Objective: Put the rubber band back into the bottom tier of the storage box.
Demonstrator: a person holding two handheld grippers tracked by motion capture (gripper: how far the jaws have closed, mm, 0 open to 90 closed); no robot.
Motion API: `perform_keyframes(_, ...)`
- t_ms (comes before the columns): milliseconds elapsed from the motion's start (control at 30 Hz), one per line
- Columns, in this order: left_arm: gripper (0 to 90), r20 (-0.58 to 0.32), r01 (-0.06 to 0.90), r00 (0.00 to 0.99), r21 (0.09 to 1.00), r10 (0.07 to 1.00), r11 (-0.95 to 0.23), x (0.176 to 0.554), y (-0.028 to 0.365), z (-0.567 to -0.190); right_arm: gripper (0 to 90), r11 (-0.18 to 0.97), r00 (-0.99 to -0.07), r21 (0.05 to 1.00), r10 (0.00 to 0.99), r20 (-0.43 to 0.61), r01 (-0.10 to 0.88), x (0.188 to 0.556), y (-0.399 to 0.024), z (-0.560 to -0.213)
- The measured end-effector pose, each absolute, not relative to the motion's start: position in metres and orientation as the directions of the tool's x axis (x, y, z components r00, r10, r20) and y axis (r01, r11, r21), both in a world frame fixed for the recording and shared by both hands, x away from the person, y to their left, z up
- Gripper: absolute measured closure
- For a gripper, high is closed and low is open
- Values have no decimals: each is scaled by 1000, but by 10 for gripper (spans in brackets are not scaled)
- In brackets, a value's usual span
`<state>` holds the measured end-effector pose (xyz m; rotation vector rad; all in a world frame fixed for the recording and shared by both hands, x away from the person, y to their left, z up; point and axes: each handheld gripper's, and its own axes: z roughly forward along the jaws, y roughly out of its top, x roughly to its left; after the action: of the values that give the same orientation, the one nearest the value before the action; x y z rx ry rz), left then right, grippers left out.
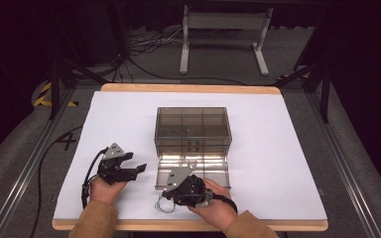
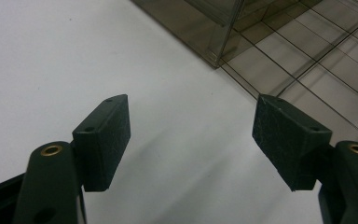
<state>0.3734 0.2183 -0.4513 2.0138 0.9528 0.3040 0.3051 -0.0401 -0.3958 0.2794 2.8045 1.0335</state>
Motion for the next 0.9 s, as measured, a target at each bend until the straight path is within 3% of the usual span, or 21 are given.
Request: perform_keyframes(900,285,-133,513,677,791,724,-335,373,218,-451,899,684,-942,712,321,-95,161,320,-77,-366)
